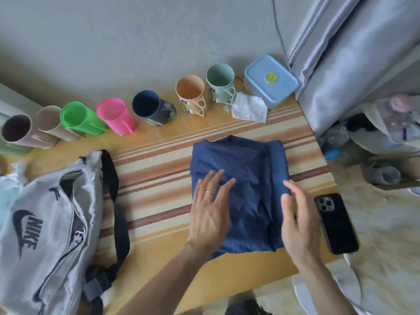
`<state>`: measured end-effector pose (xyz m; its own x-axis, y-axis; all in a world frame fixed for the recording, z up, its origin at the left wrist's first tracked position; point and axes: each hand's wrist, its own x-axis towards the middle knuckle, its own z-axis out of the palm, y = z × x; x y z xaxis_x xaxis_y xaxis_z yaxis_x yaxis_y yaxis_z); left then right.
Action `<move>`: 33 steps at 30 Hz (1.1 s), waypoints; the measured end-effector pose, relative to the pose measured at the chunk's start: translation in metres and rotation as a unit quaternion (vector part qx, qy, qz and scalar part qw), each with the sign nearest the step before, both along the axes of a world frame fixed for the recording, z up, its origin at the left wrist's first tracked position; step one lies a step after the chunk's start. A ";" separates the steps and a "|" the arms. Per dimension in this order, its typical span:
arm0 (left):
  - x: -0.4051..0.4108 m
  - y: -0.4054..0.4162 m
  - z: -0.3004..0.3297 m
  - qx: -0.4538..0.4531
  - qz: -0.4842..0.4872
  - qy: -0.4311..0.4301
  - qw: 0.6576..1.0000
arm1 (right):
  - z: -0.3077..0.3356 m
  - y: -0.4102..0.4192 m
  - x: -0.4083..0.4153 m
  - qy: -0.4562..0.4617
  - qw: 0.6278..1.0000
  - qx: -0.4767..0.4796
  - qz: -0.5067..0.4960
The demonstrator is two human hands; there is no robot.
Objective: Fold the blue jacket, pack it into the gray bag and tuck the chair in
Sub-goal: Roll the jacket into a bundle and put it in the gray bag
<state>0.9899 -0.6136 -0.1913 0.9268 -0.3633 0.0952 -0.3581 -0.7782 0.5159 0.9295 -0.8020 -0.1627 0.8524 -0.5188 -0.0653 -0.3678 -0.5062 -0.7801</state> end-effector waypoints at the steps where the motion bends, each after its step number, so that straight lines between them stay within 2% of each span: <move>1: 0.004 0.010 -0.013 0.042 0.011 -0.023 0.999 | -0.011 0.009 0.003 -0.002 0.996 -0.038 0.080; 2: 0.009 0.017 -0.026 0.082 0.005 -0.017 0.996 | -0.026 0.017 0.005 0.016 0.983 -0.078 0.164; 4: 0.021 0.024 -0.051 0.159 -0.050 0.051 0.985 | -0.062 0.024 0.005 0.087 0.937 -0.165 0.295; 7: 0.035 0.023 -0.074 0.204 -0.136 0.152 0.958 | -0.089 0.013 -0.002 0.167 0.877 -0.224 0.391; 9: 0.042 0.020 -0.073 0.208 -0.148 0.171 0.952 | -0.085 0.004 -0.009 0.154 0.871 -0.216 0.413; 12: 0.037 0.029 -0.063 0.160 -0.143 0.112 0.970 | -0.065 0.005 -0.033 0.097 0.843 -0.219 0.481; 14: 0.029 0.039 -0.061 0.141 -0.163 0.051 0.975 | -0.071 0.007 -0.050 0.100 0.805 -0.245 0.530; 15: 0.027 0.043 -0.062 0.141 -0.173 0.050 0.973 | -0.078 0.006 -0.054 0.111 0.794 -0.260 0.538; 18: 0.027 0.043 -0.062 0.132 -0.178 0.139 0.965 | -0.095 0.004 -0.045 0.091 0.807 -0.275 0.514; 21: 0.040 0.041 -0.052 0.038 -0.150 0.272 0.950 | -0.080 0.007 -0.011 0.079 0.861 -0.179 0.469; 23: 0.048 0.042 -0.034 -0.077 -0.088 0.387 0.915 | -0.050 0.002 0.027 0.133 0.882 -0.104 0.441; 25: 0.055 0.048 -0.018 -0.215 0.003 0.479 0.851 | -0.024 -0.006 0.075 0.198 0.885 -0.031 0.420; 26: 0.058 0.052 -0.014 -0.273 0.032 0.496 0.823 | -0.015 -0.012 0.101 0.228 0.885 0.000 0.406; 27: 0.061 0.057 -0.012 -0.312 0.041 0.487 0.815 | -0.009 -0.017 0.127 0.253 0.886 0.029 0.386; 29: 0.064 0.062 -0.005 -0.322 0.049 0.460 0.826 | -0.010 -0.023 0.171 0.294 0.894 0.096 0.324; 31: 0.067 0.054 -0.001 -0.256 0.085 0.440 0.857 | -0.021 -0.023 0.200 0.320 0.896 0.132 0.278; 32: 0.071 0.046 -0.002 -0.202 0.125 0.418 0.877 | -0.025 -0.021 0.209 0.329 0.899 0.105 0.271; 33: 0.076 0.035 -0.004 -0.150 0.170 0.386 0.894 | -0.027 -0.018 0.212 0.326 0.904 0.038 0.275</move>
